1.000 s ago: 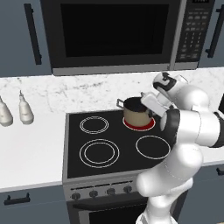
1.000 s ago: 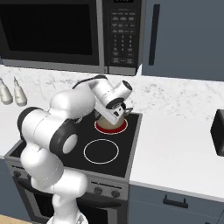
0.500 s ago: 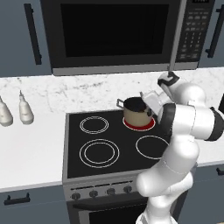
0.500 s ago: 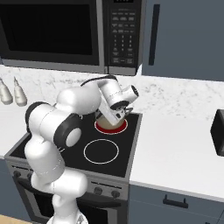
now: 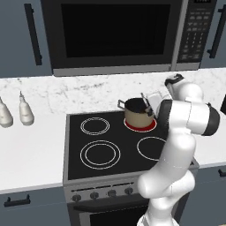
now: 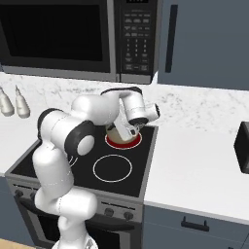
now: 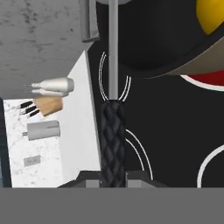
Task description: Put the lemon and mushroom in the pot. Retrieve the spatula and lightly stir the vegetables in the pot.
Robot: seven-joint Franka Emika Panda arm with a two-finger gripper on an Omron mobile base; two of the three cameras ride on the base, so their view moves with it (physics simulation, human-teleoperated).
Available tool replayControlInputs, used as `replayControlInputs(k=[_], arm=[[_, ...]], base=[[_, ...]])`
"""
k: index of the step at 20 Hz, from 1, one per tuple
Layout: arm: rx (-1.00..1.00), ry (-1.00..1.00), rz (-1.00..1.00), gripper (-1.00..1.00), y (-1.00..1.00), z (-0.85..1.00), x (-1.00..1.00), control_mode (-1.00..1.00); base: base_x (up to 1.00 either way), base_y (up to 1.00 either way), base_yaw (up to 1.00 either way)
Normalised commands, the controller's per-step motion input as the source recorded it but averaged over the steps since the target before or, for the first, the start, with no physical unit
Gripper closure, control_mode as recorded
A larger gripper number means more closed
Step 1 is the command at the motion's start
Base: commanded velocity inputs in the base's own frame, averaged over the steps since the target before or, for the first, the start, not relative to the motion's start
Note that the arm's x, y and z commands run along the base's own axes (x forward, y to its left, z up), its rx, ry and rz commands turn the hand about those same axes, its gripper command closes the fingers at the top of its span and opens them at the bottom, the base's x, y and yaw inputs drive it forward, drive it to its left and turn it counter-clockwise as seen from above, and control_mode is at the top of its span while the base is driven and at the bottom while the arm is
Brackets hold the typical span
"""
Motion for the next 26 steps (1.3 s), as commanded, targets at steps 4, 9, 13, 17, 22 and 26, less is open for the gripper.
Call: replayControlInputs(k=[4, 9, 13, 17, 22, 26], arm=[[0.10, 0.00, 0.00, 1.00, -0.03, 0.00, 0.00, -1.00], [0.09, 0.00, 0.00, 1.00, -0.03, 0.00, 0.00, -1.00], [0.15, 0.00, 0.00, 1.00, 0.00, 0.00, 0.08, -1.00], [0.17, -0.03, 0.02, 1.00, 0.00, 0.00, 0.14, -1.00], [0.06, 0.00, 0.06, 1.00, 0.00, 0.00, 0.14, -1.00], [0.08, 0.00, 0.05, 1.00, 0.00, 0.00, 0.22, -1.00]], base=[[0.00, 0.00, 0.00], [0.00, 0.00, 0.00], [0.00, 0.00, 0.00], [0.00, 0.00, 0.00], [0.00, 0.00, 0.00], [0.00, 0.00, 0.00]])
